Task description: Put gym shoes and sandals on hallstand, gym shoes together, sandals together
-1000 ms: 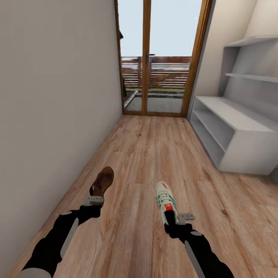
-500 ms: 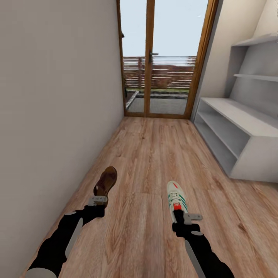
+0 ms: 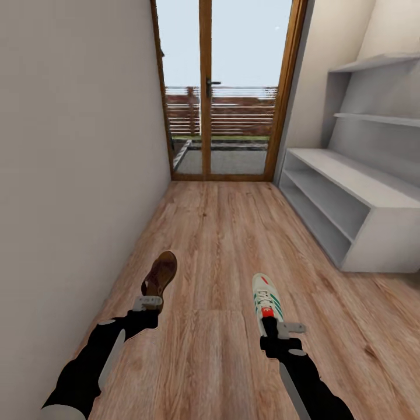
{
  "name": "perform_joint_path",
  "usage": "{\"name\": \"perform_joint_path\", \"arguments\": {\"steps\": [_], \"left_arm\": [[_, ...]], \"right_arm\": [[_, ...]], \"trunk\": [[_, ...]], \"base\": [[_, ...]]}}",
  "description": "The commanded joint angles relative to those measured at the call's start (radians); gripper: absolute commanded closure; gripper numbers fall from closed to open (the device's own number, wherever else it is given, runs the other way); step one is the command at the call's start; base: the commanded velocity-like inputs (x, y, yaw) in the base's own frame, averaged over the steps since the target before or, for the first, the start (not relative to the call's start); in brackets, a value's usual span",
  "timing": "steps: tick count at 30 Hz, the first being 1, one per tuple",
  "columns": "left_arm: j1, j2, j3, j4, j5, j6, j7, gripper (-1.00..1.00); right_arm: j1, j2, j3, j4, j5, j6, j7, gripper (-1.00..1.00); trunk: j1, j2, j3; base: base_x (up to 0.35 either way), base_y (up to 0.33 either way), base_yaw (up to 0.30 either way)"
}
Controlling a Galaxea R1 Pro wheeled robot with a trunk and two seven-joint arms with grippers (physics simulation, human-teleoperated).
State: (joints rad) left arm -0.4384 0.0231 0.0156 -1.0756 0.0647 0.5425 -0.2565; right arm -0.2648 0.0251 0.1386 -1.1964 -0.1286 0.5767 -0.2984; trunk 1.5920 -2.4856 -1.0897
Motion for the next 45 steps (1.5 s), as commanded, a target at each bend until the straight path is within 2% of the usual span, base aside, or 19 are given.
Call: {"name": "perform_joint_path", "arguments": {"steps": [1, 10, 19, 45], "left_arm": [[0.000, 0.000, 0.002, -0.001, 0.006, 0.007, -0.006, 1.00], [0.000, 0.000, 0.003, -0.001, 0.006, 0.007, -0.005, 1.00], [-0.001, 0.000, 0.003, -0.001, 0.006, 0.007, -0.005, 1.00], [-0.001, 0.000, 0.003, -0.001, 0.006, 0.007, -0.005, 1.00]], "right_arm": [[-0.001, 0.000, 0.002, -0.001, -0.009, 0.003, -0.010, 1.00], [-0.001, 0.000, 0.002, 0.000, -0.009, 0.003, -0.009, 1.00], [-0.001, -0.001, 0.003, 0.000, -0.008, 0.003, -0.007, 1.00], [0.000, -0.001, 0.003, -0.005, -0.008, 0.003, -0.007, 1.00]], "trunk": [[0.000, 0.000, -0.001], [0.000, 0.000, -0.001], [0.000, 0.000, -0.001], [0.000, 0.000, -0.001]], "base": [[0.313, 0.184, -0.020], [0.314, 0.174, -0.004], [0.340, 0.025, 0.000], [0.345, -0.083, 0.000]]}}
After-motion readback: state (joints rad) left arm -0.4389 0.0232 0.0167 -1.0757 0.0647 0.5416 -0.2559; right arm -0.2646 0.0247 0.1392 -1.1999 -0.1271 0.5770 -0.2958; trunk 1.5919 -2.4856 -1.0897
